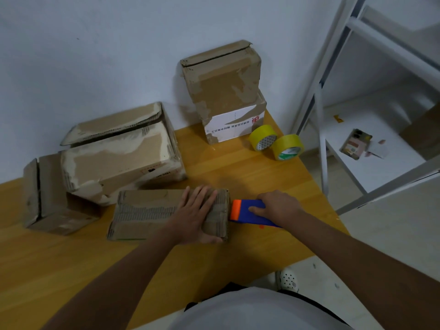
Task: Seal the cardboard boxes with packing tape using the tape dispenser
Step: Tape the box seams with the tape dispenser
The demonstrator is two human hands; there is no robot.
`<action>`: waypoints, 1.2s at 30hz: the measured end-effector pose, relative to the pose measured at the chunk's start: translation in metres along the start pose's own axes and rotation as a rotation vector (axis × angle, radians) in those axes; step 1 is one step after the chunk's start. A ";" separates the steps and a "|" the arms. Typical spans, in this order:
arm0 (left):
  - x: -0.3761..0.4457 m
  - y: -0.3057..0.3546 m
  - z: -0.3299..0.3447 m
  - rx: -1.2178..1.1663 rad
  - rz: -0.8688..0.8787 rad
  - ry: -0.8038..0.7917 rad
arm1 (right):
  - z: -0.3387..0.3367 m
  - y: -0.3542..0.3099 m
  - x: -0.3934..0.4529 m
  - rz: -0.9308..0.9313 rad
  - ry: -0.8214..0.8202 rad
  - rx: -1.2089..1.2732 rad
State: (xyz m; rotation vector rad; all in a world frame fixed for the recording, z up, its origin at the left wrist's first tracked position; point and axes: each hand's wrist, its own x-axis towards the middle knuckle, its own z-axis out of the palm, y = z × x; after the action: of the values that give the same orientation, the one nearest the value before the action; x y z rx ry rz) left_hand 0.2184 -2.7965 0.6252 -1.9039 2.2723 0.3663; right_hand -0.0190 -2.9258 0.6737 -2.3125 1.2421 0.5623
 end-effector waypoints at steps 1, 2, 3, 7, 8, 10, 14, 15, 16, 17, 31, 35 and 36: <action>0.000 0.000 0.000 0.006 0.000 -0.002 | -0.002 -0.003 0.003 0.022 -0.005 -0.040; 0.000 0.001 0.000 0.008 0.001 -0.007 | -0.004 -0.005 0.006 0.051 -0.017 -0.122; 0.000 0.001 0.000 0.007 0.000 -0.010 | -0.005 -0.005 0.008 0.084 -0.028 -0.211; -0.002 0.002 -0.001 0.014 -0.004 -0.005 | -0.006 0.021 0.011 0.204 0.045 -0.180; -0.001 0.002 -0.001 0.010 -0.002 -0.005 | -0.004 0.028 0.011 0.204 0.116 -0.160; -0.001 0.003 -0.001 0.007 0.000 0.007 | 0.005 0.034 0.016 0.177 0.291 -0.175; 0.000 0.002 -0.001 0.012 0.001 0.019 | 0.045 0.024 0.028 0.147 0.300 -0.049; 0.000 0.002 -0.001 0.015 0.002 0.019 | 0.056 0.020 0.028 0.162 0.241 0.012; 0.000 0.002 0.000 0.010 0.002 0.019 | 0.065 0.018 0.028 0.172 0.186 0.075; 0.000 0.002 0.000 -0.001 0.003 0.020 | 0.072 0.016 0.026 0.174 0.147 0.142; 0.001 -0.001 0.004 0.000 0.026 0.026 | 0.059 -0.118 -0.033 0.022 0.160 1.189; 0.001 -0.003 0.006 0.036 0.020 0.027 | 0.064 -0.130 -0.026 0.040 0.212 1.211; 0.002 -0.003 0.007 0.049 0.017 0.025 | 0.064 -0.127 -0.021 0.072 0.203 1.247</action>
State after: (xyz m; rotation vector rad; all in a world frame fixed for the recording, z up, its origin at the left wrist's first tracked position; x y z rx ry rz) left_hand 0.2210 -2.7965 0.6176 -1.8765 2.2929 0.2878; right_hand 0.0691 -2.8133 0.6579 -1.2608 1.2222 -0.3904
